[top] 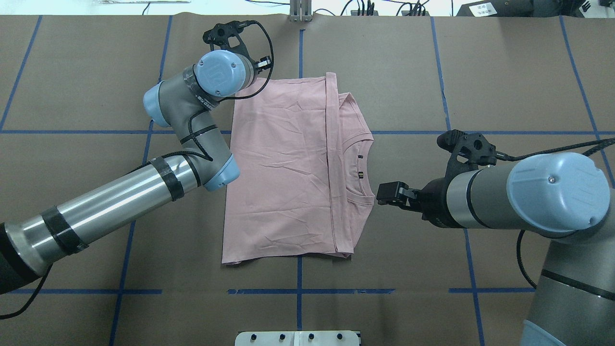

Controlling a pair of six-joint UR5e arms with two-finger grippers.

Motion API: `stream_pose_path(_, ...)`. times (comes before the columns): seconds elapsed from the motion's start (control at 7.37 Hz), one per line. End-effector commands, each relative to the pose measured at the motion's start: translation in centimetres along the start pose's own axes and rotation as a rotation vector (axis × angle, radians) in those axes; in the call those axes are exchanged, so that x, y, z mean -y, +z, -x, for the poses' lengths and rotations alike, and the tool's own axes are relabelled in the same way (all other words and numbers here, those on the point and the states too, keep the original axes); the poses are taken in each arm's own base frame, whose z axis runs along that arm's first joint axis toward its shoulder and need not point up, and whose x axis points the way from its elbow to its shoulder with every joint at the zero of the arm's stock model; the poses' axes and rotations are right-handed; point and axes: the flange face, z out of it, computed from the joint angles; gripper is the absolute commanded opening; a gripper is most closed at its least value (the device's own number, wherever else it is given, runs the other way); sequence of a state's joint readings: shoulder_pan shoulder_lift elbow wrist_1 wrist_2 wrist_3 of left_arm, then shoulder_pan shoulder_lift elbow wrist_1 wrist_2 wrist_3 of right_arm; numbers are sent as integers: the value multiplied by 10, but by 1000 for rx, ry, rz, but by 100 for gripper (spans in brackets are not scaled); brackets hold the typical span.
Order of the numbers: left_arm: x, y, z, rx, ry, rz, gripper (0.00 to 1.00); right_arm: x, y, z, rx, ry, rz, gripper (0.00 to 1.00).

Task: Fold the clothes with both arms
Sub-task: 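Pull the folded edge with the right gripper while the left gripper straightens the shirt, then move the left gripper to the shirt corner nearest the robot and grasp it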

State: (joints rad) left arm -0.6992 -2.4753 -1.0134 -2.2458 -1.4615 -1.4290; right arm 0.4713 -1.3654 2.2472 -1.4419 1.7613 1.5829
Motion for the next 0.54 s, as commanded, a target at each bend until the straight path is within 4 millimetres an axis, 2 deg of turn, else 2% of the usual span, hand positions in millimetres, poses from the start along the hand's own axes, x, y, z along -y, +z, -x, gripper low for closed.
stream_pose_path(0.0,-9,-16,11,-11,-13,162,100,0,10,-2,-20,2,5,100)
stream_pose_path(0.14,-16,-36,33,-6,-21,219,100,1,15,2,-20,2,4,100)
stream_pose_path(0.27,-21,-67,57,17,-27,271,100,-2,14,8,-10,-2,8,100)
stream_pose_path(0.41,-31,-109,80,60,-77,338,100,-3,15,7,-18,-4,10,100)
